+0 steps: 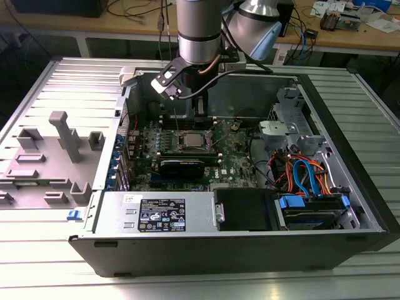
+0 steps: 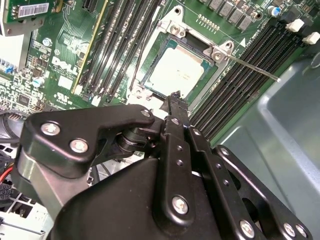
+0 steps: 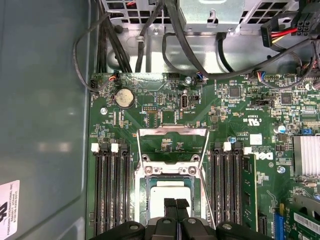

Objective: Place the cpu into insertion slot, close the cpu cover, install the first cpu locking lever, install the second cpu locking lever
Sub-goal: 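Close the cpu cover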

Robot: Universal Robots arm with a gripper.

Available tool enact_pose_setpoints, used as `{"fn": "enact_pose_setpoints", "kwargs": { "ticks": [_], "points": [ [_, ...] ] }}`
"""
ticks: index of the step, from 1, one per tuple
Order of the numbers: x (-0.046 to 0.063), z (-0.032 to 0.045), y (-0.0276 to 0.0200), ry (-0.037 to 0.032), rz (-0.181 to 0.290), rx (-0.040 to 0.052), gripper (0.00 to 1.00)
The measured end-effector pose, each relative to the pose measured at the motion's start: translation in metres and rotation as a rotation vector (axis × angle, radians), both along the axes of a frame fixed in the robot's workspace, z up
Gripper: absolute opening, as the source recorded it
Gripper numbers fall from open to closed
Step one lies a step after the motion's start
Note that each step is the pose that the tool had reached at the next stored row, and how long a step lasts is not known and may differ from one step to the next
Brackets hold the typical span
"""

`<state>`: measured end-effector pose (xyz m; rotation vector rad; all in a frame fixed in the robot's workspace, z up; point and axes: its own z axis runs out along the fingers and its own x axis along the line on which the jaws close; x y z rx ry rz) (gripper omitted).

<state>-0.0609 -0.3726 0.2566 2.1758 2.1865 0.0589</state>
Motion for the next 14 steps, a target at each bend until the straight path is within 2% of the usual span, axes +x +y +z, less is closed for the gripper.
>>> {"fn": "enact_pose_setpoints", "kwargs": {
  "ticks": [6,9,14],
  "points": [
    [0.0,0.0064,0.0,0.0001,0.0,-0.0001,0.11],
    [0.0,0.0135,0.0,0.0,0.0,0.0,0.11],
    [0.0,0.0194,0.0,0.0,0.0,0.0,0.11]
  ]
}}
